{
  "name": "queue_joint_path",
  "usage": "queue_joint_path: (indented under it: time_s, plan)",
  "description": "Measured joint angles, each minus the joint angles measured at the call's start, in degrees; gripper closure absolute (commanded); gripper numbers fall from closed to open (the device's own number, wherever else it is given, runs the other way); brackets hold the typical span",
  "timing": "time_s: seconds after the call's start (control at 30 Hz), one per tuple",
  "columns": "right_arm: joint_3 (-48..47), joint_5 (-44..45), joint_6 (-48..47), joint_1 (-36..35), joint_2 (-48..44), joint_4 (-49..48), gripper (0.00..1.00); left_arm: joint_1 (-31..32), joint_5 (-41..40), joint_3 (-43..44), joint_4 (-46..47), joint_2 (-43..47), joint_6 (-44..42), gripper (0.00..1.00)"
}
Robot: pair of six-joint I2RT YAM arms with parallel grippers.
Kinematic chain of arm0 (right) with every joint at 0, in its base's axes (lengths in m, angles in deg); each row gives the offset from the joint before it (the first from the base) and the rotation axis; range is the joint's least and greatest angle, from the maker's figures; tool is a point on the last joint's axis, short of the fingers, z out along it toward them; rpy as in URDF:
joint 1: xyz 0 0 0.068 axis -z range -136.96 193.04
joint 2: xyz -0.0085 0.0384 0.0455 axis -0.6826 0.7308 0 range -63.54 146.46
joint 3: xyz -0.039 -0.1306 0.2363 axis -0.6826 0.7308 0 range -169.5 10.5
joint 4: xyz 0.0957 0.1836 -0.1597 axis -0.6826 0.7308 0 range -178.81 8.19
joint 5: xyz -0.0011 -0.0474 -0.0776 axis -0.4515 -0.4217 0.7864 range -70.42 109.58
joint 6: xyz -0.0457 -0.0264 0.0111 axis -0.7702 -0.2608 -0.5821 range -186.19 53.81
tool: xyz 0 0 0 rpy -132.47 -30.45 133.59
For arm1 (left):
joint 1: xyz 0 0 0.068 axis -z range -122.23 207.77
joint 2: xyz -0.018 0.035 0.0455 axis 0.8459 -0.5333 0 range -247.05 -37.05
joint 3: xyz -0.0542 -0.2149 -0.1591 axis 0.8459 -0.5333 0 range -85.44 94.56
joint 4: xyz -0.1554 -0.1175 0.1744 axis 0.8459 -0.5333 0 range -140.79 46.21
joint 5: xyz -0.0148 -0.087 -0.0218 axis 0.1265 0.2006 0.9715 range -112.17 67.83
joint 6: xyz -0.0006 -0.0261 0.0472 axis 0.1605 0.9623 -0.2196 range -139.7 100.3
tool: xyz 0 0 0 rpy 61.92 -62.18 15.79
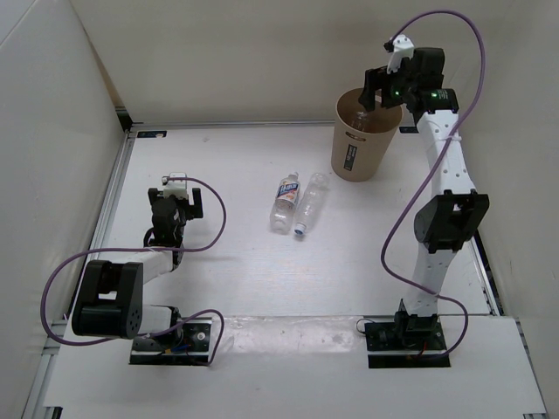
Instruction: Put the plastic bottles in the bin
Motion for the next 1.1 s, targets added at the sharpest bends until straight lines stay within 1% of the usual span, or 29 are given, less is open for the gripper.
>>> queue_joint_path:
  time_s: [0.07, 0.13, 0.27, 0.4, 0.43, 0.5, 0.57, 0.63, 0.67, 0.73, 0.8, 0.87, 0.9, 0.93, 1.0, 1.1]
  plan:
    - [0.3, -0.5, 0.0, -0.1, -0.6, -0.6, 0.1, 0.0, 0.0, 0.0, 0.0, 0.0, 0.0, 0.0]
    - [2.8, -1.6, 0.1, -0.3, -2.7, -2.2, 0.1, 0.0, 0.0, 0.0, 0.0, 0.0, 0.0, 0.0]
    - [12.6, -3.6, -0.2, -2.1, -10.7, -7.8, 0.1, 0.0, 0.0, 0.0, 0.0, 0.0, 0.0, 0.0]
    - [18.7, -5.2, -0.4, -4.9, -17.0, -11.0, 0.1, 0.0, 1.0, 0.1, -0.7, 0.2, -0.2, 0.0]
    - [19.7, -5.6, -0.4, -5.4, -18.0, -11.2, 0.1, 0.0, 1.0, 0.3, -2.0, 0.5, -0.2, 0.0]
    - [22.4, -5.9, -0.5, -5.8, -20.2, -12.0, 0.1, 0.0, 0.3, 2.8, -9.7, 2.5, 0.2, 0.0]
    - [24.5, -5.8, -0.6, -5.5, -21.5, -12.1, 0.1, 0.0, -1.3, 8.6, -17.8, 4.0, 0.3, 0.0]
    - [26.9, -5.3, -0.7, -4.8, -22.5, -12.1, 0.1, 0.0, -2.0, 16.9, -25.3, 4.6, -0.6, 0.0]
    - [28.3, -5.1, -0.6, -4.3, -23.0, -12.1, 0.1, -0.1, -2.0, 22.4, -29.8, 4.5, -1.6, 0.0]
    - [30.6, -4.6, -0.6, -3.1, -23.7, -11.7, 0.1, -0.1, -2.6, 33.8, -35.9, 3.4, -2.1, 0.0]
    - [32.0, -4.2, -0.5, -1.8, -24.2, -11.3, 0.1, 0.0, -5.6, 45.2, -41.2, 1.4, 1.6, 0.0]
    - [32.8, -4.0, -0.1, -0.5, -24.6, -11.0, 0.1, -0.1, -10.8, 56.5, -46.9, -1.5, 8.2, 0.0]
    - [32.9, -4.0, 0.0, 0.2, -24.9, -10.8, 0.1, -0.5, -11.5, 60.2, -50.1, -2.5, 12.2, 0.0]
    - [33.2, -4.0, 0.1, 0.8, -25.2, -10.9, 0.1, -1.9, -9.7, 65.4, -52.7, -4.0, 14.8, 0.0]
    - [33.9, -4.1, 0.4, 1.8, -26.1, -11.0, 0.1, -4.7, -4.1, 70.9, -56.0, -6.3, 20.3, 0.0]
    - [35.3, -4.3, 1.1, 4.0, -28.0, -11.2, 0.1, -6.6, 2.0, 72.8, -58.1, -8.9, 26.8, 0.0]
